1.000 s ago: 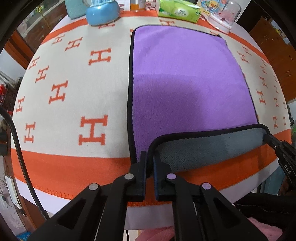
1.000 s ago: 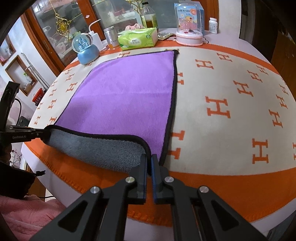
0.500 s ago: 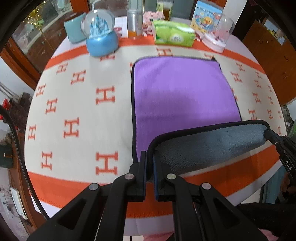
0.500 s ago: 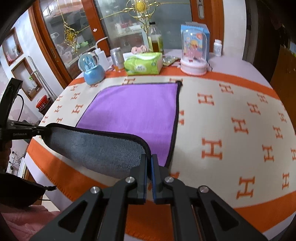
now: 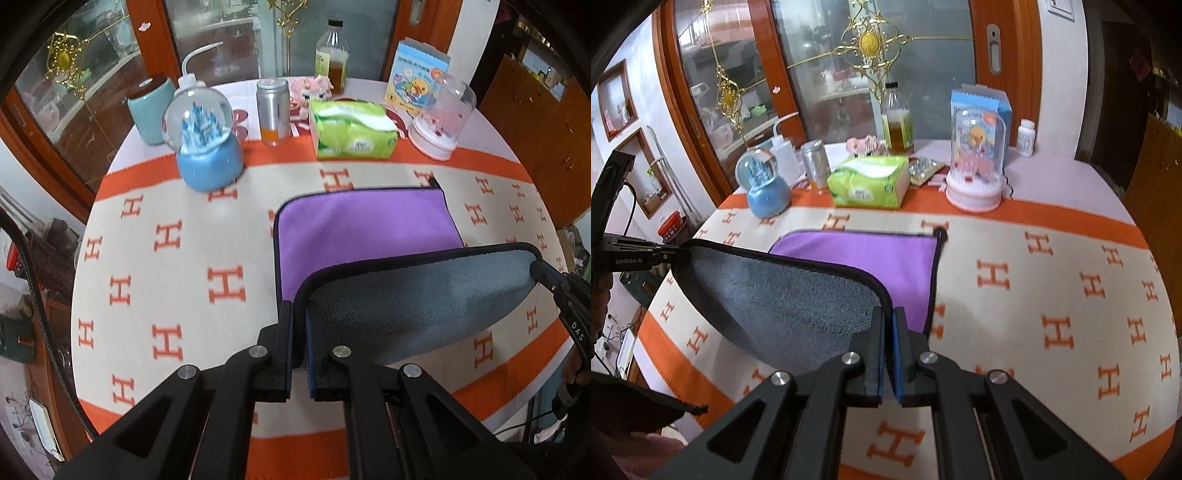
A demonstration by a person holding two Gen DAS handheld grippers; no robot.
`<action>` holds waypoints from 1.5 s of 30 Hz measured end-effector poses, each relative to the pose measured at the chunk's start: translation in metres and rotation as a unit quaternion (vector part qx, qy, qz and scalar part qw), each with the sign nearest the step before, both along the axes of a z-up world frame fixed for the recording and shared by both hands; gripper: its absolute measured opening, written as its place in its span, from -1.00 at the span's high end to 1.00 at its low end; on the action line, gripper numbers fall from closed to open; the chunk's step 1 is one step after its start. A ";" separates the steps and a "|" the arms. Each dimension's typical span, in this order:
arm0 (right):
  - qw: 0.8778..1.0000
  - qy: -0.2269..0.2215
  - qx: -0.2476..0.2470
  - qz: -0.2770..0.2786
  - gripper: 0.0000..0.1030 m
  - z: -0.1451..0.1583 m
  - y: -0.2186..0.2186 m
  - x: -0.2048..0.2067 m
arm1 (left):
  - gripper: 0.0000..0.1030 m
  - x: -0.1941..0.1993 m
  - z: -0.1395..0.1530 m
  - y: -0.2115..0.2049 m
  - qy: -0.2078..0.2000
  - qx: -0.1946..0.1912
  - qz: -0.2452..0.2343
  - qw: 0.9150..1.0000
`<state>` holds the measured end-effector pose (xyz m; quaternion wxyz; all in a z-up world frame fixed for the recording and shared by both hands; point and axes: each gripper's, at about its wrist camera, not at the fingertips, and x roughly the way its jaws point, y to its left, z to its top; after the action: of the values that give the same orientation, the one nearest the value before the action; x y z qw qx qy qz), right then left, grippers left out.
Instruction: Fold towel
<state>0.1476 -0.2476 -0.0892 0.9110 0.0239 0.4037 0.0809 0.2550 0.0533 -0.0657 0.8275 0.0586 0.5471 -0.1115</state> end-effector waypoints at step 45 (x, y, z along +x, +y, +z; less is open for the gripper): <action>0.994 -0.016 -0.044 -0.099 0.04 -0.057 -0.003 0.125 | 0.16 0.125 -0.097 -0.024 -0.007 0.001 0.026 1.000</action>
<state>0.2723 -0.2508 -0.1459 0.9209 0.0218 0.3883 -0.0270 0.3803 0.0288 -0.1631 0.8339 0.0461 0.5428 -0.0886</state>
